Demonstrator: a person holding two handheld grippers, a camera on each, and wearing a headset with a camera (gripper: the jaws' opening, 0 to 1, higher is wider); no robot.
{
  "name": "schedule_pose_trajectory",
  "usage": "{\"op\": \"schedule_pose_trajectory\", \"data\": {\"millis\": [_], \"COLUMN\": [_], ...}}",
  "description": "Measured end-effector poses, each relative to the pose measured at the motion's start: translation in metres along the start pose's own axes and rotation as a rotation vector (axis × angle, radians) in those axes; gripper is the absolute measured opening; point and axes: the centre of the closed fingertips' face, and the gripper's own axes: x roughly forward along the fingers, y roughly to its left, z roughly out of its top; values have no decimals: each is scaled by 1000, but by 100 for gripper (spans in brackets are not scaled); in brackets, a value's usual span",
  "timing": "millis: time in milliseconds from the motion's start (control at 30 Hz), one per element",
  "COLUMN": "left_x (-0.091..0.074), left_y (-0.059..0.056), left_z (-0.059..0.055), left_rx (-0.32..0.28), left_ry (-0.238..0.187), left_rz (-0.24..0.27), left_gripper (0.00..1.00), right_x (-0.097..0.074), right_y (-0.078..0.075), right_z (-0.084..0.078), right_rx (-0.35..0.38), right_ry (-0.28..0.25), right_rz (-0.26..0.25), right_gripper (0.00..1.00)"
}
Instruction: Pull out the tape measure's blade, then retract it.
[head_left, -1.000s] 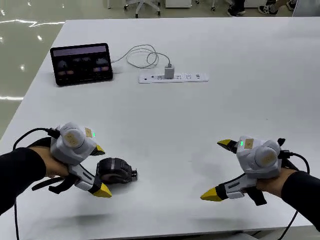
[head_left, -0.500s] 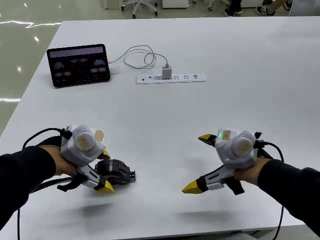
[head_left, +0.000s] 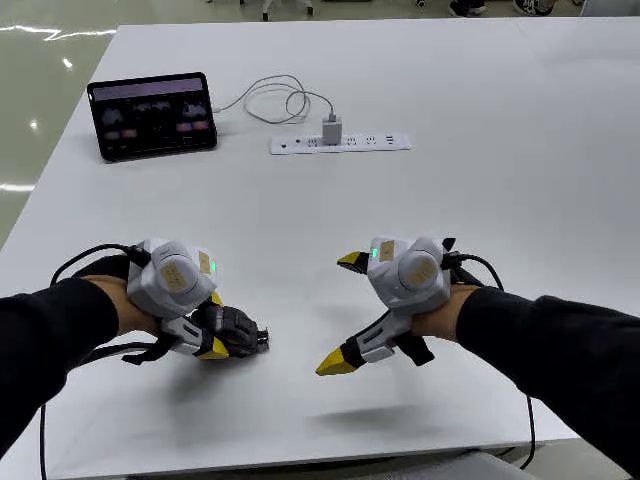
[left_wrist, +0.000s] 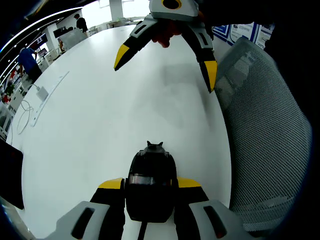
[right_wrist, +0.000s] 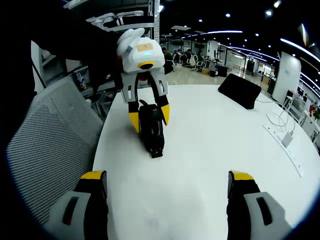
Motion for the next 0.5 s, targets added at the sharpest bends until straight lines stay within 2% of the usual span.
{"op": "schedule_pose_trajectory", "data": {"millis": [167, 233, 367, 433, 500], "left_x": [0, 0, 0, 0, 0], "left_y": [-2, -4, -4, -5, -6], "left_z": [2, 2, 2, 2, 1], "left_rx": [28, 54, 61, 62, 93], "left_ry": [-22, -11, -5, -6, 8], "left_rz": [-11, -19, -24, -27, -30], "left_gripper": [33, 33, 33, 33, 33], "right_x": [17, 25, 34, 37, 42], "right_y": [1, 1, 1, 4, 8], "right_z": [-3, -6, -6, -2, -2], "right_rx": [-5, 1, 8, 10, -13], "right_ry": [15, 33, 42, 19, 33], "right_rz": [20, 34, 43, 52, 68], "right_gripper": [89, 86, 81, 74, 70]}}
